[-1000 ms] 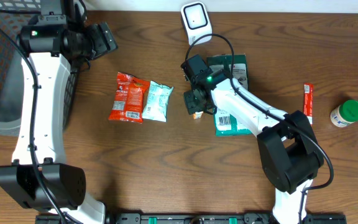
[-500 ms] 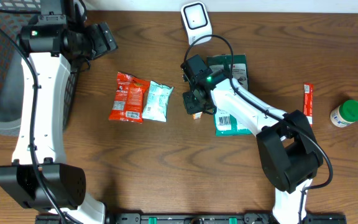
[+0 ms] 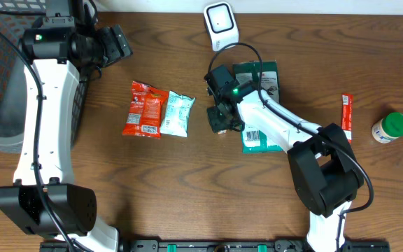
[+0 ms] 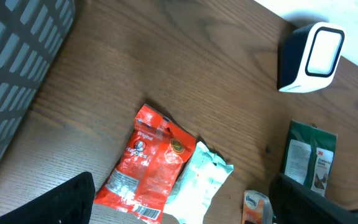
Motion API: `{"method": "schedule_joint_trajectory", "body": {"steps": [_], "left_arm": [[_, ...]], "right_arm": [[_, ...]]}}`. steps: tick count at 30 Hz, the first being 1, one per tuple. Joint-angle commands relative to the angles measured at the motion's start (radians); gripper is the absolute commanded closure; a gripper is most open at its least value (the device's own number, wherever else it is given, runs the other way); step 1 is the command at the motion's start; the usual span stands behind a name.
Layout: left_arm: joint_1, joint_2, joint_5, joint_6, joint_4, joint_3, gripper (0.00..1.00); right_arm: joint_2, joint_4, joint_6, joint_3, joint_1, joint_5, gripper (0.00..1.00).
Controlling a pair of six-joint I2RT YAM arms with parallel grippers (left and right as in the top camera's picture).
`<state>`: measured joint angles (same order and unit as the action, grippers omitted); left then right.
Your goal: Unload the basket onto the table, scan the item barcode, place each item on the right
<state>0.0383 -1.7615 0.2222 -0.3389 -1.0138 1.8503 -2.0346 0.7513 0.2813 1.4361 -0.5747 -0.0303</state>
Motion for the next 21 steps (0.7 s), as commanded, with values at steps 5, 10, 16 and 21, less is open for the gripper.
{"method": "schedule_joint_trajectory", "body": {"steps": [5, 10, 16, 21], "left_arm": [[0.003, 0.018, -0.006, 0.013, -0.002, 0.024, 0.10], [0.003, 0.018, -0.006, 0.013, -0.002, 0.024, 0.10], [0.003, 0.018, -0.006, 0.013, -0.002, 0.024, 0.10], [0.003, 0.018, -0.006, 0.013, -0.002, 0.024, 0.11]], "right_arm": [[-0.013, -0.014, 0.005, -0.019, -0.003, -0.005, 0.84], [-0.011, -0.018, 0.005, -0.009, -0.002, -0.005, 0.50], [-0.011, -0.018, -0.010, 0.015, -0.002, -0.005, 0.56], [-0.011, -0.027, -0.010, 0.017, -0.002, -0.005, 0.65]]}}
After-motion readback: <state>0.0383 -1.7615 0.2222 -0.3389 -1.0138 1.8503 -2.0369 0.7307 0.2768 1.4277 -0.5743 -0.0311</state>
